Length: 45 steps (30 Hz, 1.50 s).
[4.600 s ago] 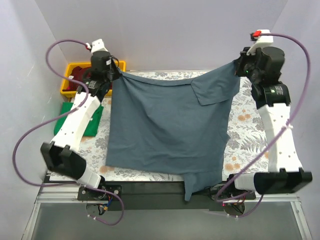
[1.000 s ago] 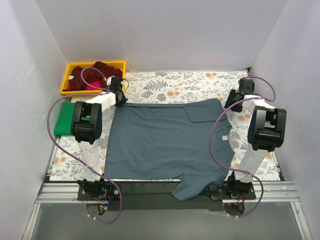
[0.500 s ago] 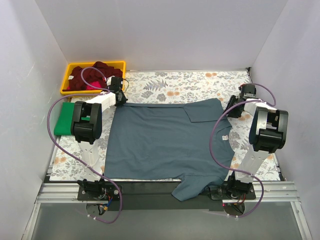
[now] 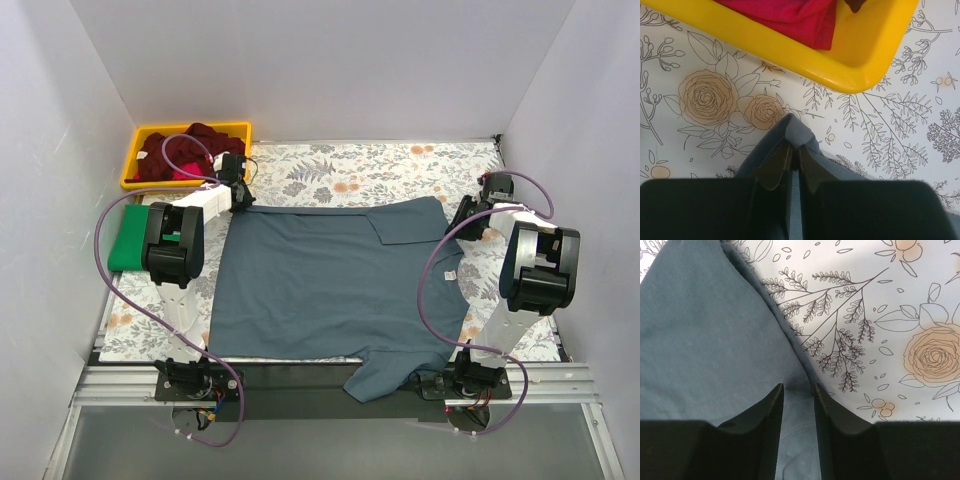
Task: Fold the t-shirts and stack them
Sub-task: Fold the tshirt
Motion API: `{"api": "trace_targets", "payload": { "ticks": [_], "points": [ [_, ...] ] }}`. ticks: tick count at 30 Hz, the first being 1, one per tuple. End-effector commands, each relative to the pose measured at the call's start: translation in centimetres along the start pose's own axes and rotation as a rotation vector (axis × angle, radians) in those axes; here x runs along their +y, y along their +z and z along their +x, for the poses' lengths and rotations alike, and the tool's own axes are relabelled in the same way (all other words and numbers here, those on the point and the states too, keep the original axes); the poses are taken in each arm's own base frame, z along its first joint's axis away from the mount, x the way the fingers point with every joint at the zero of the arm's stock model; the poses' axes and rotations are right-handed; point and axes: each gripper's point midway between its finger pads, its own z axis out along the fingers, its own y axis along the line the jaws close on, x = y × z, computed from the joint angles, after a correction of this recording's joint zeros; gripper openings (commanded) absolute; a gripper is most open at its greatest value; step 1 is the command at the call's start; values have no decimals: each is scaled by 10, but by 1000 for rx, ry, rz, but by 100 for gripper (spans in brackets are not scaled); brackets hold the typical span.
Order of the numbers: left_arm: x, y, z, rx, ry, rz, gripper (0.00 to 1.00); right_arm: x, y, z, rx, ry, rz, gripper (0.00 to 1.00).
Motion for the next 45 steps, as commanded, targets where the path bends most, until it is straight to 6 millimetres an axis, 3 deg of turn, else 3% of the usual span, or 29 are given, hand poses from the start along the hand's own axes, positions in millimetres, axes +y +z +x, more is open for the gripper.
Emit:
{"api": "trace_targets", "payload": {
  "ticks": [1, 9, 16, 20, 26, 38, 41, 44, 45],
  "points": [
    [1, -12, -18, -42, -6, -4, 0, 4, -2, -1, -10, -10, -22, 37],
    [2, -11, -16, -40, -3, -11, 0, 11, 4, -5, -12, -8, -63, 34],
    [3, -12, -17, -37, -5, -18, 0, 12, 0, -12, -33, -15, -59, 1],
    [1, -17, -23, -44, -6, -19, 0, 14, -9, -18, -63, -17, -55, 1],
    [-2, -30, -36, -66, -11, -12, 0, 18, -38, -37, -146, -27, -32, 1],
    [-2, -47, -57, -68, -85, 9, 2, 36, -105, -77, -306, -57, -33, 1],
    [-2, -41, -56, -59, -92, 23, 7, 40, -104, -78, -298, -60, -53, 1],
    [-6, -36, -54, -51, -108, 53, 17, 42, -97, -74, -271, -61, -72, 1],
    [-7, -35, -52, -47, -120, 65, 25, 42, -95, -72, -265, -63, -72, 1]
  ]
}}
